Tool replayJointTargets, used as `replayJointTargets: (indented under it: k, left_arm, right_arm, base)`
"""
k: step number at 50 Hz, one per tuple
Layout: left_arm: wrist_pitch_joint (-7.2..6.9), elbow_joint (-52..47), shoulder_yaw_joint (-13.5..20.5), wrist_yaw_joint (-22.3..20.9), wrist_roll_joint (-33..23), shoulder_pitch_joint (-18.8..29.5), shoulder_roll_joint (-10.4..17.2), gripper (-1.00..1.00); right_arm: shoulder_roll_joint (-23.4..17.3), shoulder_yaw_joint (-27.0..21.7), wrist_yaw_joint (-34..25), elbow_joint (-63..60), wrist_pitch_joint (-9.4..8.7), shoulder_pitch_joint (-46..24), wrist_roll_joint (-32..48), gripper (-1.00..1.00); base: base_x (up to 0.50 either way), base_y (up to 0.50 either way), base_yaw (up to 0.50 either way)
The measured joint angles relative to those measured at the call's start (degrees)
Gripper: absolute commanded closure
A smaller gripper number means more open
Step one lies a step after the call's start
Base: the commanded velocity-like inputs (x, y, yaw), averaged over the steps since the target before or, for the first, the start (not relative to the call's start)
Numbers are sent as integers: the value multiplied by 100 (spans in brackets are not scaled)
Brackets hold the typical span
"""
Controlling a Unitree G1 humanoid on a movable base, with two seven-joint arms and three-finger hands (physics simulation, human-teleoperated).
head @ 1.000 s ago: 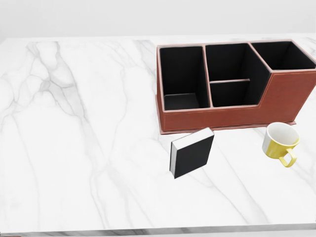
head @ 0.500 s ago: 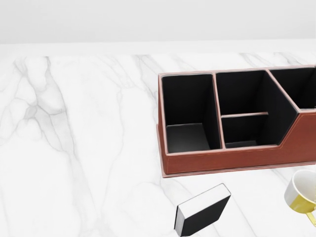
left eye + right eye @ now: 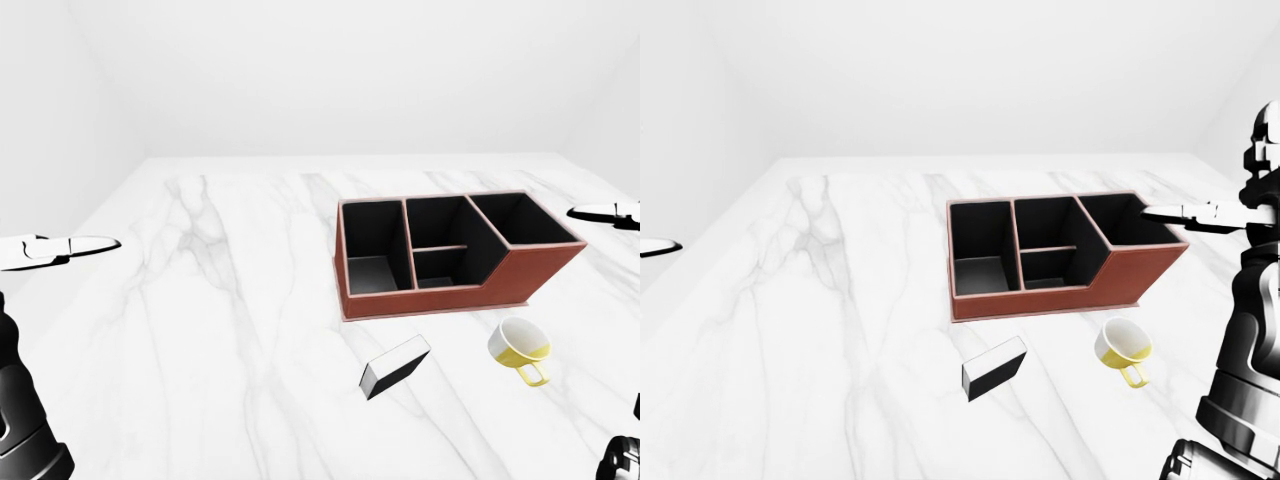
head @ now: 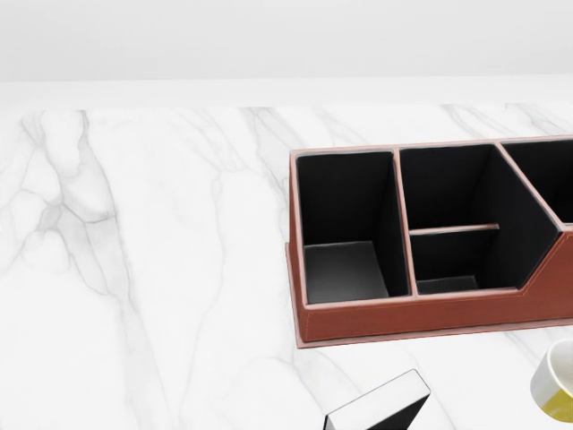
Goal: Pick up the book and place it in the caddy.
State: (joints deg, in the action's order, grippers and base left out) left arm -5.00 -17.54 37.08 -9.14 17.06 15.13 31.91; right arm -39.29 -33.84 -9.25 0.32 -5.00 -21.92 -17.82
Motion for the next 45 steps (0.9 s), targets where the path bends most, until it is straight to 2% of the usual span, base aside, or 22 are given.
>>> replayJointTargets:
  k: [8,12,16,21,24,27,28,29,33,45]
  left_arm:
    - [0,4,4,-11,-8,-9,-6,-100]
    - [0,5,0,-12,-17,-12,-11,-100]
    - [0,10,-4,-16,-18,-9,-13,-100]
    - [0,29,-12,-24,-23,-11,-17,-100]
    - [0,36,-17,-26,-29,-13,-21,-100]
    - [0,50,-26,-29,-40,-16,-27,-100]
    - [0,55,-29,-31,-45,-17,-29,-100]
    - [0,57,-32,-33,-49,-19,-31,-100]
    - [0,43,-32,-38,-57,-21,-31,-100]
    - [0,-4,-23,-56,-77,-22,-31,-100]
  right_arm:
    - [-43,-21,45,-62,0,20,-95,-100]
    - [-241,-67,-67,-293,0,-3,-91,-100]
    - [-565,-212,-472,-600,0,3,13,-100]
    - [-960,-507,-1297,-861,0,112,310,-100]
    - [-1101,-738,-1834,-934,217,253,608,-100]
    - [-1163,-999,-2335,-998,625,425,875,-100]
    - [-1173,-1080,-2476,-983,860,482,981,-100]
    - [-1177,-1157,-2614,-987,1000,539,1043,-100]
    - [-1144,-1406,-3076,-952,1000,761,1336,-100]
    - [-875,-1846,-3075,-910,1000,1253,1775,-100]
  base:
    - [0,0,0]
    - [0,0,0]
    - [0,0,0]
    - [0,0,0]
    - [0,0,0]
    - [0,0,0]
    - [0,0,0]
    - [0,0,0]
    - [0,0,0]
    - [0,0,0]
